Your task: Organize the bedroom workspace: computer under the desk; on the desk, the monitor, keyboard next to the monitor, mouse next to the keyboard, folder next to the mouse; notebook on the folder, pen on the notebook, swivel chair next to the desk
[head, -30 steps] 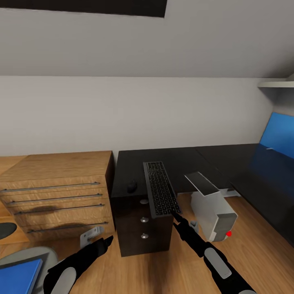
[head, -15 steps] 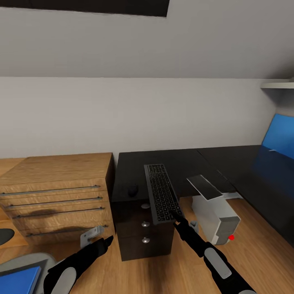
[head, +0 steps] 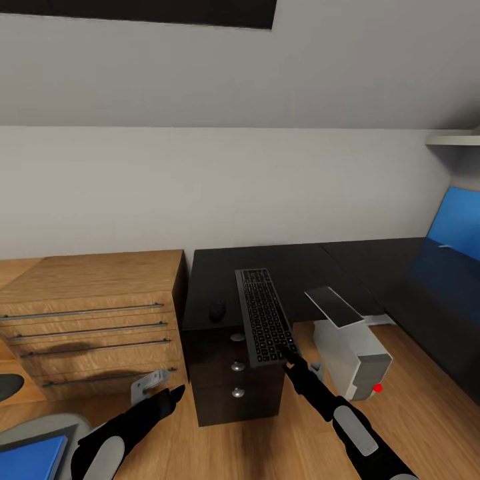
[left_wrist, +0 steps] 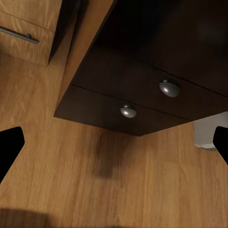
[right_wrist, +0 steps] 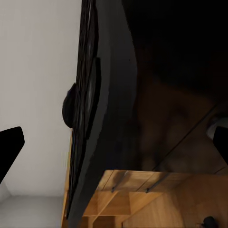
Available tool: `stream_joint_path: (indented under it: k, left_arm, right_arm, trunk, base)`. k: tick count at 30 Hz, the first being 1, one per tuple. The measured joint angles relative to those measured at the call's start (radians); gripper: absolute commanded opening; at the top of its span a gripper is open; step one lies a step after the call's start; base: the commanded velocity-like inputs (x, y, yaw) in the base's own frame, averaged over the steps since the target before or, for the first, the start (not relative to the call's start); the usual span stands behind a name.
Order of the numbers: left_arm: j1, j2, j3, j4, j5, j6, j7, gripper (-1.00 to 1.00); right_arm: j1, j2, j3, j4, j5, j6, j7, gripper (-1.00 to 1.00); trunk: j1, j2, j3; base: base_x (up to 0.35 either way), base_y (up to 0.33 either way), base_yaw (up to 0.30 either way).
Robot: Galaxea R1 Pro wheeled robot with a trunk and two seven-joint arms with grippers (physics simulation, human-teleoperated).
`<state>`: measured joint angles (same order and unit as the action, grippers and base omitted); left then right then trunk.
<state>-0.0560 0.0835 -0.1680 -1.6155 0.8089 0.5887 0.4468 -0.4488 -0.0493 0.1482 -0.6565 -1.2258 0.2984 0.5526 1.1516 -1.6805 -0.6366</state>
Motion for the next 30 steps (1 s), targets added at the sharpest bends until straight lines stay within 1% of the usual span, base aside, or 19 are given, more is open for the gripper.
stream_joint_path:
  k: [16,30]
  left_arm:
    - [0.0,0.0,0.001,0.0,0.001,0.001,0.0,1.0]
    - [0.0,0.0,0.001,0.001,0.001,0.002,0.0,1.0]
  right_arm:
    - [0.0,0.002,0.0,0.02,-0.003,0.0,0.0,1.0]
    - [0.0,0.005,0.0,0.017,-0.002,0.002,0.003,1.0]
  trunk:
    - [0.0,0.0,0.0]
    - [0.0,0.0,0.0]
  base:
    - [0.0,0.0,0.0]
    - [0.0,0.0,0.0]
